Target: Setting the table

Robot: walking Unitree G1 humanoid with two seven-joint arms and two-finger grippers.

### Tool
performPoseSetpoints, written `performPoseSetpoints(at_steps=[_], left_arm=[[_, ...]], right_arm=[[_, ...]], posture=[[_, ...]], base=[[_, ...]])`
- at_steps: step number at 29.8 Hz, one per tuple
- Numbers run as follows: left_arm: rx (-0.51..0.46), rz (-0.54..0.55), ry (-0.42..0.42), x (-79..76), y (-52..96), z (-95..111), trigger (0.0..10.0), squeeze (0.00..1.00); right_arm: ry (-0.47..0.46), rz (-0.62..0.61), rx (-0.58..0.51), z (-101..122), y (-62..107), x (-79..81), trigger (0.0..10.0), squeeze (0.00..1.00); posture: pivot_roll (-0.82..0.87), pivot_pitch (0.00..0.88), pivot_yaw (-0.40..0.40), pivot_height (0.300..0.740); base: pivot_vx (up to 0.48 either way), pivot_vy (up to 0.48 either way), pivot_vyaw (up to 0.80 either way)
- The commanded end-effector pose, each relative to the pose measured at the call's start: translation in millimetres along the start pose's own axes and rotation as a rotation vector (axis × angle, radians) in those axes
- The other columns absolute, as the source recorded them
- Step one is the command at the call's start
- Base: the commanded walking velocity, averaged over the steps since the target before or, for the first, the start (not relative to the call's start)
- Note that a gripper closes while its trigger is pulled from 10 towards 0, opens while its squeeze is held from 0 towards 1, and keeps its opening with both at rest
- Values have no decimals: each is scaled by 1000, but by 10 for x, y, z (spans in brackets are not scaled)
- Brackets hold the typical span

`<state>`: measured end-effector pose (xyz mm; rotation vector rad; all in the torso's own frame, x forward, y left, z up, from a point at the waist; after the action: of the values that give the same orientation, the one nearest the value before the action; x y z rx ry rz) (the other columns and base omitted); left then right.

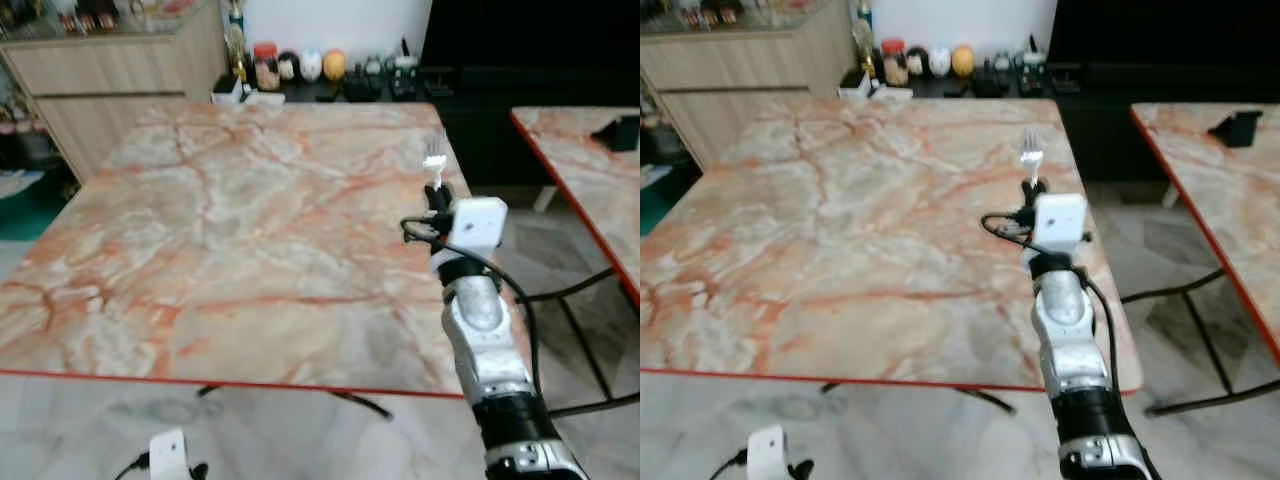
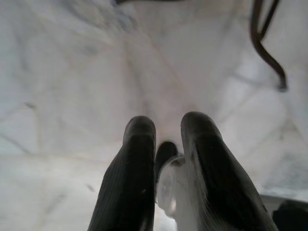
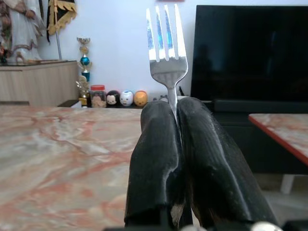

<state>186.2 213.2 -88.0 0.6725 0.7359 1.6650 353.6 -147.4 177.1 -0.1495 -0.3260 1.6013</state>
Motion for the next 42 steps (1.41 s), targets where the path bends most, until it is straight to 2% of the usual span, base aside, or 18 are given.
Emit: performPoseSetpoints(at_steps=[1,26,42], left_arm=[[29,8,-6,44,11,-60,10000,0],[35,3,-20,59,18,-84,10000,0],[43,-1,-22,52,26,-116,10000,0]], right_arm=[[-14,29,-31,77,-36,97,10000,0],[-19,27,-41,105,-45,114,10000,0],[14,53,-55,128,-46,139,10000,0]], posture=[[22,22,5,740],[3,0,18,740],[-4,0,14,740]], base=[[0,-398,0],[0,-398,0],[0,-398,97]])
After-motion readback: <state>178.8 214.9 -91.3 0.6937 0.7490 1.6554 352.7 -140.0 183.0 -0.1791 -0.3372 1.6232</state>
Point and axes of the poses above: a point about 5 cm out from each wrist's last joint towards the gripper, its own y axis pointing back from the gripper into the wrist, its own z axis along the axis of the wrist's last joint, x = y × z, the point moved 1 cm from there along -y, pointing out of the wrist towards the gripper, and after that the axes turned 10 degrees about -y, right-handed, at the moved point
